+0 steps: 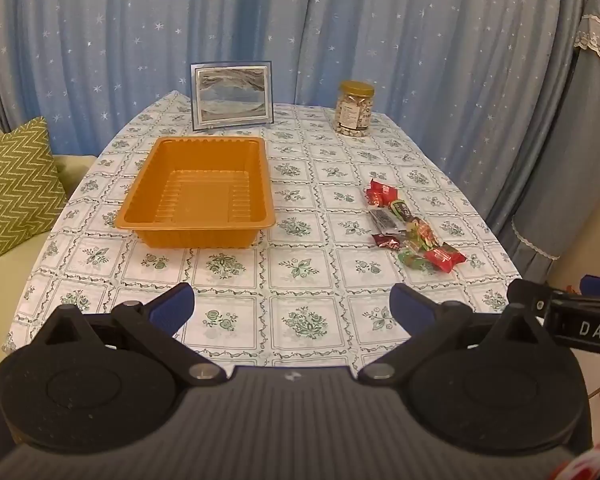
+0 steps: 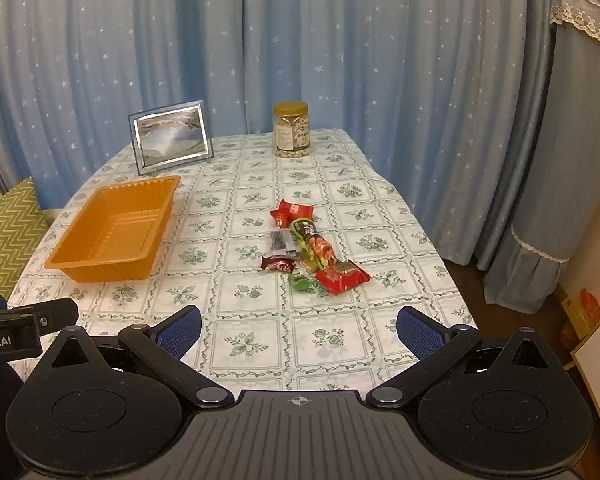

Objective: Organize snacks

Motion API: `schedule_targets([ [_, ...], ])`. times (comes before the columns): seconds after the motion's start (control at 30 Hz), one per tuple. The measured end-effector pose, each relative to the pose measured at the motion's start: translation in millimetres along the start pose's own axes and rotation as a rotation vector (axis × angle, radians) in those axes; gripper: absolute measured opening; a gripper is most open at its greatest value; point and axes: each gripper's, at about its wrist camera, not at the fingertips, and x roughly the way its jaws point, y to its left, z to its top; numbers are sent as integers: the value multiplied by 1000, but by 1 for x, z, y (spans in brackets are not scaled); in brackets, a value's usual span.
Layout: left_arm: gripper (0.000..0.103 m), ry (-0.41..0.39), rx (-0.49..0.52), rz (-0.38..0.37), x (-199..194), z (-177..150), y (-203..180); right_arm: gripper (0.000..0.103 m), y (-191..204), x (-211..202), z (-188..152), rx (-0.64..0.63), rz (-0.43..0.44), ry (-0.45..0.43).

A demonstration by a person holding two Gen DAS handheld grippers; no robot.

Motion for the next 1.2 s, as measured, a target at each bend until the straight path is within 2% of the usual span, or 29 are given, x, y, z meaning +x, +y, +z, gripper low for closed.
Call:
schedule_targets([
  [0.17,103,4,-20,-20,1,0,3,103,0,0,0,-2,-2,-3],
  [0.3,103,8,-5,-10,0,2,-7,103,1,0,-1,-3,-2,-3],
  [1.2,103,13,12,-20,2,1,-2,103,2,0,0,-3,-2,-1],
])
